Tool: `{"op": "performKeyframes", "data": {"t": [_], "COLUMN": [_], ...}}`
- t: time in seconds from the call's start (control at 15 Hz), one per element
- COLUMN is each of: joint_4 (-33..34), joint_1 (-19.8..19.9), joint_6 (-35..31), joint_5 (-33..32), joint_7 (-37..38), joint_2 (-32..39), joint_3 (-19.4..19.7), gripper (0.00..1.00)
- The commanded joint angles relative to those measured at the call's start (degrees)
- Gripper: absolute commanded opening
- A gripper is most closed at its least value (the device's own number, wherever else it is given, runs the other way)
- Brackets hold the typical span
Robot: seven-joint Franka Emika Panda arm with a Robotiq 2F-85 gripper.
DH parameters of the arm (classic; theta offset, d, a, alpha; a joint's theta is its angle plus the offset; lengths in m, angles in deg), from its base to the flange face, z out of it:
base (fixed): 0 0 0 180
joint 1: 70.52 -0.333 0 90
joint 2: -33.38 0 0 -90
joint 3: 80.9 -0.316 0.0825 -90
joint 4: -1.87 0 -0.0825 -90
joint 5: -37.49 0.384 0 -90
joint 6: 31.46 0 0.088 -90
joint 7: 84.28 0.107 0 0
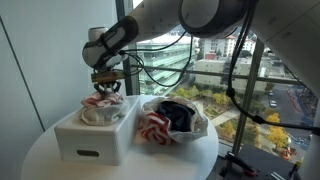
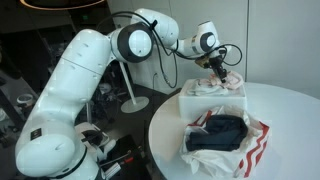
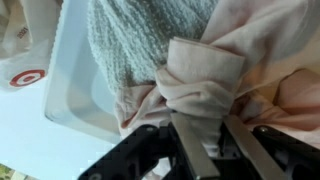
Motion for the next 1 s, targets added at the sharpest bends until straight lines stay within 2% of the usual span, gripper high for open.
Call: {"op": "performKeyframes", "data": {"t": [0.0, 0.07, 0.13, 0.33, 0.47, 0.73, 0.93], "joint_4": [-0.63, -1.72, -3.48, -7.40, -11.66, -22.01, -30.01], "joint_1": [-1.22, -1.77, -2.11, -3.20, -4.03, -7.27, -9.33], "joint_6": [-1.31, -1.47, -1.76, -4.47, -8.66, -14.62, -14.81], "joint_5": [2.19, 1.91, 1.82, 0.65, -2.40, -11.81, -20.29], "joint_7": [-0.13, 1.05, 2.34, 5.95, 10.27, 24.12, 37.24], "joint_2": [-3.35, -5.50, -8.45, -15.45, -21.01, -32.76, -41.58], "joint_3": [0.88, 1.39, 1.64, 2.07, 2.26, 5.22, 7.49], "gripper": [0.03, 0.02, 0.06, 0.04, 0.04, 0.04, 0.04]}}
